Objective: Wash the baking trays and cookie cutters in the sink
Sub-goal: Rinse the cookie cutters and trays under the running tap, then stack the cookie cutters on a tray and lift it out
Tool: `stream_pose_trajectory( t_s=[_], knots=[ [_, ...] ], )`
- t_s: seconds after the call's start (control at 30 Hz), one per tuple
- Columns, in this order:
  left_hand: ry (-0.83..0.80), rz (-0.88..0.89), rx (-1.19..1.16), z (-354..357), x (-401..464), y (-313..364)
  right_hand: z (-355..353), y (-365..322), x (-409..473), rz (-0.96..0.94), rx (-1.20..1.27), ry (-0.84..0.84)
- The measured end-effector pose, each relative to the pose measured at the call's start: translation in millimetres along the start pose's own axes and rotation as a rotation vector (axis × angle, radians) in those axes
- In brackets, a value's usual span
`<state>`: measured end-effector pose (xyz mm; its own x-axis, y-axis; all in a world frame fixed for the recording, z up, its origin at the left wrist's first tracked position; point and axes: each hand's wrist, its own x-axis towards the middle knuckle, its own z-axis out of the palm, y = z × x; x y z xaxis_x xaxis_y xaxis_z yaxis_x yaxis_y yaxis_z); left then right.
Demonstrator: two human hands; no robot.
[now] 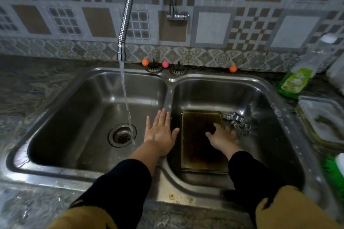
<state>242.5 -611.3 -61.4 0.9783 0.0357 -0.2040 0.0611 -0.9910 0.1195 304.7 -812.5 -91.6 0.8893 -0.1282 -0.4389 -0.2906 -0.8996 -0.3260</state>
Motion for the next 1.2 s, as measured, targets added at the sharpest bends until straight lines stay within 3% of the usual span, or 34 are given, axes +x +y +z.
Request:
stream_pose_trajectory(
  t_s=[0.07, 0.23, 0.3, 0.37, 0.43, 0.57, 0.63, 0.87, 0.97, 1.2],
  knots=[
    [0.101, 0.034, -0.056, -15, -3, -4, -14, -17, -4, -0.100, 0.050, 0.029],
    [0.813, 0.227, 0.000, -94, 0, -24, -60, -79, -9, -0.293, 0.136, 0.213],
    [1.005, 0.199, 0.000, -134, 6, -35, -80, -107, -6, -0.386, 0.203, 0.292],
    [1.097, 0.077, -0.086, -170, 14, -47, -98, -131, -3, -0.497, 0.281, 0.368],
    [1.100, 0.022, -0.196, -197, 19, -56, -115, -152, 0, -0.594, 0.374, 0.419],
    [0.896, 0.134, -0.365, -214, 44, -67, -145, -186, 10, -0.722, 0.679, 0.552],
    [0.981, 0.219, -0.438, -217, 56, -65, -159, -199, 21, -0.744, 0.762, 0.670],
    [1.119, 0.390, -0.695, -222, 87, -60, -177, -232, 71, -0.785, 0.799, 0.762],
    [1.132, 0.442, -0.720, -219, 100, -59, -188, -248, 80, -0.781, 0.860, 0.843],
    [1.062, 0.396, -0.860, -200, 115, -58, -231, -286, 117, -0.567, 0.974, 0.786]
  ],
)
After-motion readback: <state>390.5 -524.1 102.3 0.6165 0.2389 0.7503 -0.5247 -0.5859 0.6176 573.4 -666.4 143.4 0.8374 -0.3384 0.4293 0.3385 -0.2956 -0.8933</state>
